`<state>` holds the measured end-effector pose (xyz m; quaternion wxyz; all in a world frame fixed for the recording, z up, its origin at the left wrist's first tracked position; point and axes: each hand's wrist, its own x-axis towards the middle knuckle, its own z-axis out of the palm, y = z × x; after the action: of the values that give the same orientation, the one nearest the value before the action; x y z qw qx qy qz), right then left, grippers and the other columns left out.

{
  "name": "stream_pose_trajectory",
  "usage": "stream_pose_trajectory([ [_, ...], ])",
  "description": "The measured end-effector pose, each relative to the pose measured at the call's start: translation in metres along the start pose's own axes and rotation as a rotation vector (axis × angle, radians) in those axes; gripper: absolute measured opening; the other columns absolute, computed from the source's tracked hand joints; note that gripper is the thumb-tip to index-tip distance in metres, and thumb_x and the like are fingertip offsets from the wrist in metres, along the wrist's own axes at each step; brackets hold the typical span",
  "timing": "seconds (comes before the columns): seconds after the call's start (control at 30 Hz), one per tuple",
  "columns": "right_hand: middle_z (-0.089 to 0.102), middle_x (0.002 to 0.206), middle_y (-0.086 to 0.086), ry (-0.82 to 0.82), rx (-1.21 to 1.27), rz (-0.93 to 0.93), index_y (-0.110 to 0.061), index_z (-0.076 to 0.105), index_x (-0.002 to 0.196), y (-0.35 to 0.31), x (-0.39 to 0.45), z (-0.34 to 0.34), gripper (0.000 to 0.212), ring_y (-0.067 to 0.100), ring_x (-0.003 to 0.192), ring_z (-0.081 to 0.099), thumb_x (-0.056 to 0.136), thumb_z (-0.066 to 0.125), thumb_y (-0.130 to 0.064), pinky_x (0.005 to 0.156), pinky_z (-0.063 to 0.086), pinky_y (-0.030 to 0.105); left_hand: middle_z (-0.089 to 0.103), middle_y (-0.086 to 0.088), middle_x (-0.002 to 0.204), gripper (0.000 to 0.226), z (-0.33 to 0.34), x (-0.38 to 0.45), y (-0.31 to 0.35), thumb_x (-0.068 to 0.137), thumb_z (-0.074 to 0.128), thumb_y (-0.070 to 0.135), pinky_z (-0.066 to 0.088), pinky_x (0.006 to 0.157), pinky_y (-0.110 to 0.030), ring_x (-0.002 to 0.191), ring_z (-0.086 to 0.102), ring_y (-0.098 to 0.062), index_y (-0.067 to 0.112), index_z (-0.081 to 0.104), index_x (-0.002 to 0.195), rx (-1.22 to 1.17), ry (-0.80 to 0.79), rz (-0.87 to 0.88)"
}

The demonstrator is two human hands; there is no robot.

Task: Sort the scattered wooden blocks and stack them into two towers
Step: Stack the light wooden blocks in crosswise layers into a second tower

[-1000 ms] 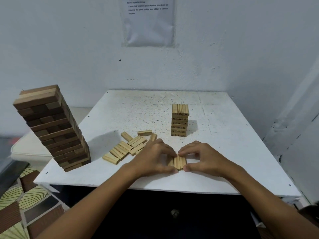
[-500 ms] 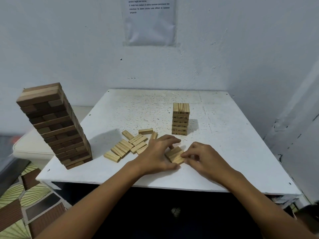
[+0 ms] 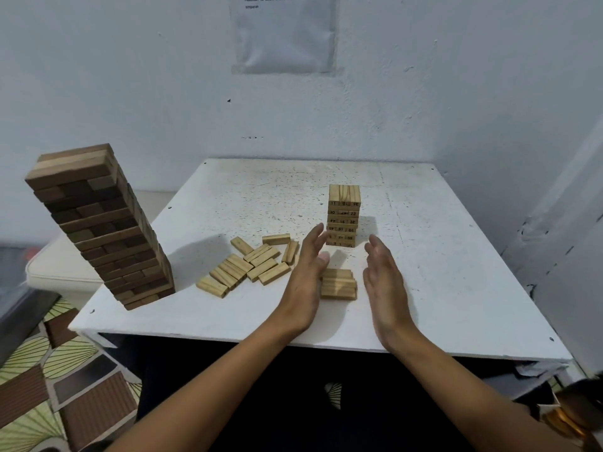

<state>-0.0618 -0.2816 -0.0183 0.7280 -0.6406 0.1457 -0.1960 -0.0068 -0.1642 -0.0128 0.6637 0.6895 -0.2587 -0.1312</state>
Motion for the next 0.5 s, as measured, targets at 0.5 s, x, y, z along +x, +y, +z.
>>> stream_pose_trajectory([
  [0.5, 0.052, 0.127, -0.017, -0.013, -0.281, -0.129, -0.028, 0.047, 0.132, -0.009, 0.006, -0.005, 0.053, 0.002, 0.124, 0.045, 0.088, 0.060, -0.002, 0.106, 0.037, 0.027, 0.046, 0.019, 0.135, 0.059, -0.008, 0.000, 0.002, 0.082, 0.057, 0.032, 0.028, 0.094, 0.001, 0.123, 0.037, 0.020, 0.041, 0.035, 0.135, 0.247, 0.014, 0.069],
])
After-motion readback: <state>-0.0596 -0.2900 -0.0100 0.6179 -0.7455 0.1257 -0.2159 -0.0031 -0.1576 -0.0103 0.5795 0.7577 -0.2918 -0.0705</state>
